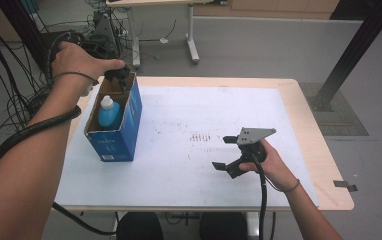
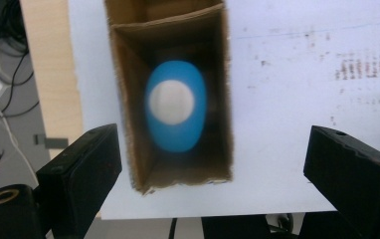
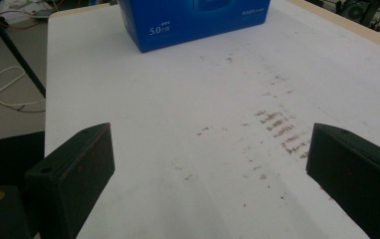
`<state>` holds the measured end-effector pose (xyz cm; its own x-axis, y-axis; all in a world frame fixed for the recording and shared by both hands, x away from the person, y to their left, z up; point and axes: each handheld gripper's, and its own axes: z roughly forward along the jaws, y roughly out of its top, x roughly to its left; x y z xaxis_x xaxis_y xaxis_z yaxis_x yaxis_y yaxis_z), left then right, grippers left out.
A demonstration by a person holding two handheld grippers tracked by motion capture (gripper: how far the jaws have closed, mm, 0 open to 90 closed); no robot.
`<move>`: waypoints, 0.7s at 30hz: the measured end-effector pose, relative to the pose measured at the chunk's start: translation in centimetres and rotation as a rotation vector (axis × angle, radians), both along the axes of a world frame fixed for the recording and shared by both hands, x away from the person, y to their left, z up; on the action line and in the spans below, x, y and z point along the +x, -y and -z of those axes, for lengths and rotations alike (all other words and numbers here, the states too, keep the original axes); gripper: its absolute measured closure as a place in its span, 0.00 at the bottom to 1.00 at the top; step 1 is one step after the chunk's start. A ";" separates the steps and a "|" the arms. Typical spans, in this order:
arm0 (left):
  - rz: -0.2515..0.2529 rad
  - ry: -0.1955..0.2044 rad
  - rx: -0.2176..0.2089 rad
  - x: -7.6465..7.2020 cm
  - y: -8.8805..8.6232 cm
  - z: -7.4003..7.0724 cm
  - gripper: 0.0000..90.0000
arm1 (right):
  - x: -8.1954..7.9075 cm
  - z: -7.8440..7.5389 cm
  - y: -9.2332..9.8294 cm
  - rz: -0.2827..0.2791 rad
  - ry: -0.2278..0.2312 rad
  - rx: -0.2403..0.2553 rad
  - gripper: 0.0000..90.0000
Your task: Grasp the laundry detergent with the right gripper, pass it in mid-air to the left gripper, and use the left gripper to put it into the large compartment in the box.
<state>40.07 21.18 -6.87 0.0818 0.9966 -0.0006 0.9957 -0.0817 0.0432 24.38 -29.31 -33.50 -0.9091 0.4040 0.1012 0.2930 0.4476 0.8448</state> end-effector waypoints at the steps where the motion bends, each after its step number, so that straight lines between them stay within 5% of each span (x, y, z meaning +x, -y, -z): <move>1: 0.012 -0.002 -0.005 0.0 0.2 0.0 0.09 | 0.1 -0.1 0.1 0.004 -0.005 0.000 0.05; 21: 0.245 0.018 -0.078 -1.1 6.5 1.7 0.10 | 1.7 -3.3 1.4 0.158 -0.092 -0.128 0.05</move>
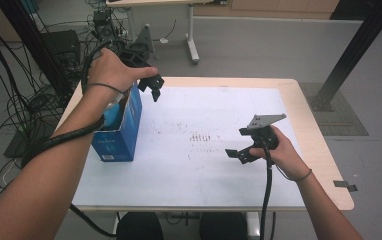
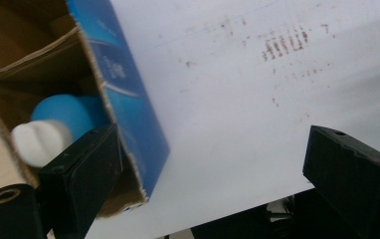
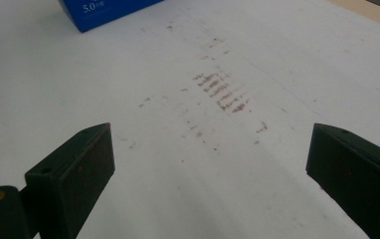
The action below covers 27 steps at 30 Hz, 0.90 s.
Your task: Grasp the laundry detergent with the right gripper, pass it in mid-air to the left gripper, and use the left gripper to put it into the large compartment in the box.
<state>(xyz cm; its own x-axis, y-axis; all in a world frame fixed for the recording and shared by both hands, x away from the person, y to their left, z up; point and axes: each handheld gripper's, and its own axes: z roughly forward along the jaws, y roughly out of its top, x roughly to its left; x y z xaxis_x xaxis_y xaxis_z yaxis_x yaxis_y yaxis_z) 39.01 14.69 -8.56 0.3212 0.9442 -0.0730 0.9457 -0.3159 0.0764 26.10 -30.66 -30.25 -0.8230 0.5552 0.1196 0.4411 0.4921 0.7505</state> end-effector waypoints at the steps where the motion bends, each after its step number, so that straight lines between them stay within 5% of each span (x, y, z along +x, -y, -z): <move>1: 0.014 -0.002 -0.001 0.0 0.4 0.2 0.10 | 0.1 -0.1 0.2 0.006 -0.006 -0.004 0.05; 16: 0.185 -0.016 -0.009 -1.6 6.9 4.6 0.10 | 0.4 -1.8 2.2 0.087 -0.052 -0.036 0.05; 27: 0.257 -0.025 -0.030 -3.1 10.2 8.3 0.10 | 0.3 -3.0 3.0 0.120 -0.053 -0.064 0.05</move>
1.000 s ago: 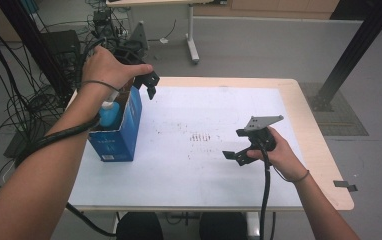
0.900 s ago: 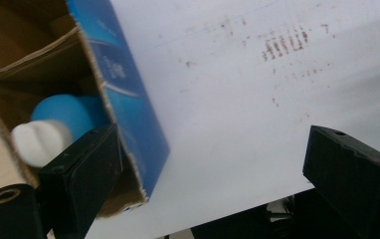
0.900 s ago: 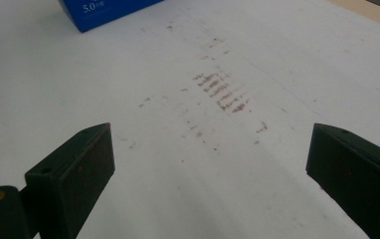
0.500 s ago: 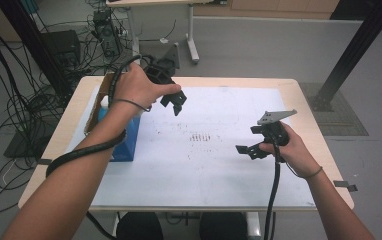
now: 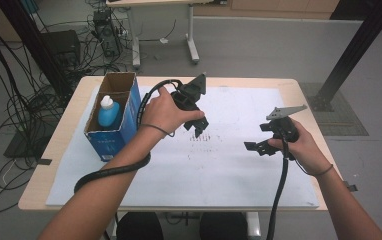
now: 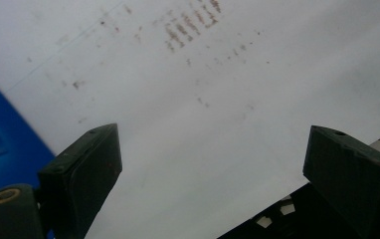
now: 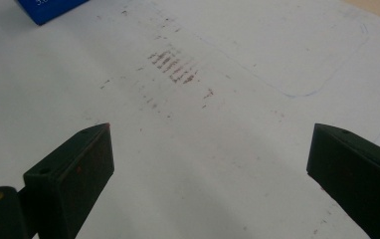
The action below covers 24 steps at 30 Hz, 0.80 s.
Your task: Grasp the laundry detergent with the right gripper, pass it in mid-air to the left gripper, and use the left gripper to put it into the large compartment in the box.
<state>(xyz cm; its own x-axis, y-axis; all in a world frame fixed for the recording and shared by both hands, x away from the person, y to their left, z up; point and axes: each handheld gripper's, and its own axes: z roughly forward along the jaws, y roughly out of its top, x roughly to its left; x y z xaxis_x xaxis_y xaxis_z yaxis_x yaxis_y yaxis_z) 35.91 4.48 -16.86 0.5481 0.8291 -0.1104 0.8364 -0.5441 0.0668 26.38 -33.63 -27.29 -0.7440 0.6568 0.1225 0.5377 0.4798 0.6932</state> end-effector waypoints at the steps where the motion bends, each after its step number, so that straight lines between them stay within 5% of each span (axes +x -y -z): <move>1: 0.005 -0.002 0.001 -0.1 0.2 0.3 0.10 | 0.0 -0.1 0.1 0.001 -0.003 -0.001 0.05; 11: 0.025 -0.034 -0.015 -0.4 1.4 3.0 0.10 | 0.1 -0.3 0.2 0.008 -0.005 -0.019 0.05; 24: 0.034 -0.053 -0.014 -0.3 1.5 4.0 0.10 | 0.1 -0.4 0.1 0.012 -0.002 -0.018 0.05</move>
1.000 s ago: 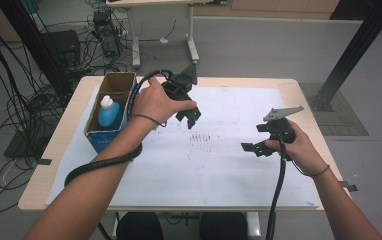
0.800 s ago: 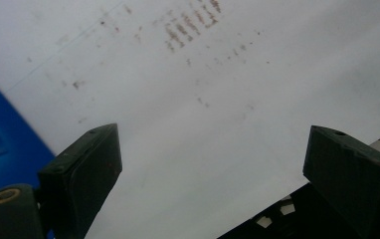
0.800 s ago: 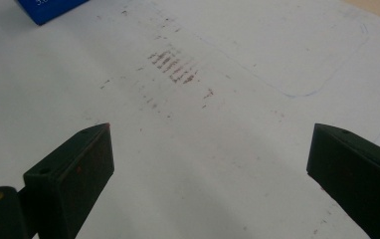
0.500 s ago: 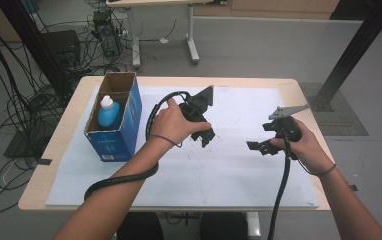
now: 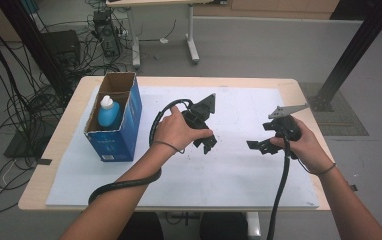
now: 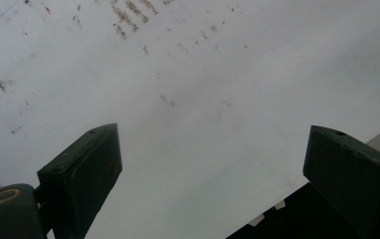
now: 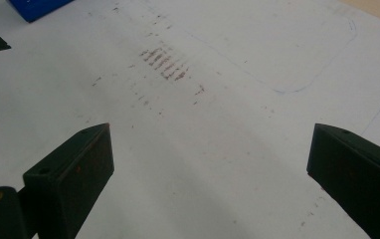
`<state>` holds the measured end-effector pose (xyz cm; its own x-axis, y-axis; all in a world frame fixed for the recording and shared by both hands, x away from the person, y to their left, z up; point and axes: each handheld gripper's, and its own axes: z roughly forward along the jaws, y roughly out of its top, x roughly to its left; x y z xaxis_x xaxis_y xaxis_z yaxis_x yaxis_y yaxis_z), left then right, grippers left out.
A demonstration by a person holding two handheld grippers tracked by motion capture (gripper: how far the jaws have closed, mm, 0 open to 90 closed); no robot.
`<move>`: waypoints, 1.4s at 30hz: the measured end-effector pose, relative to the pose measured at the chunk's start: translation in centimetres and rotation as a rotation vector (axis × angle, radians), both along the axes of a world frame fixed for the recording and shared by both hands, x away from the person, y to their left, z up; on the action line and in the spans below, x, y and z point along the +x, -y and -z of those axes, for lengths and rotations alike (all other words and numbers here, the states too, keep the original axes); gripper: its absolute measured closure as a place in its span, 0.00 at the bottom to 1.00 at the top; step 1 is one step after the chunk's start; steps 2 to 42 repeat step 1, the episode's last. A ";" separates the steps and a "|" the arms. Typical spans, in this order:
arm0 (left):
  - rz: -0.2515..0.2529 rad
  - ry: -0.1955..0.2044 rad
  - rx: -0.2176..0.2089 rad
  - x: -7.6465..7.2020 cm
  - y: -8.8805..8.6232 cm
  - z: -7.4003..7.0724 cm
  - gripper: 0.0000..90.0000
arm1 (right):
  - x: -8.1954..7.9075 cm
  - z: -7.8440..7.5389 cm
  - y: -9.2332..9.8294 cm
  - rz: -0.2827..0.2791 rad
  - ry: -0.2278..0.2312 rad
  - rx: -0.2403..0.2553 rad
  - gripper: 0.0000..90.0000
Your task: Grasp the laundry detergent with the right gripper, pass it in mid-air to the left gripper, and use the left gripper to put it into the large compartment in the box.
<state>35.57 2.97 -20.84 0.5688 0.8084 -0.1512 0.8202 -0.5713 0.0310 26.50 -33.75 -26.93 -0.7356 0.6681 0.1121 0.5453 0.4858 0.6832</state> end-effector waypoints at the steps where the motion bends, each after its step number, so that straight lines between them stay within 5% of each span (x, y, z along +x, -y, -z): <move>1: 0.000 0.000 0.000 0.0 0.0 0.0 0.10 | 0.0 0.0 0.0 0.000 0.000 0.000 0.05; 42: 0.000 0.000 0.000 0.0 0.0 0.0 0.10 | 0.0 0.0 0.0 0.000 0.000 0.000 0.05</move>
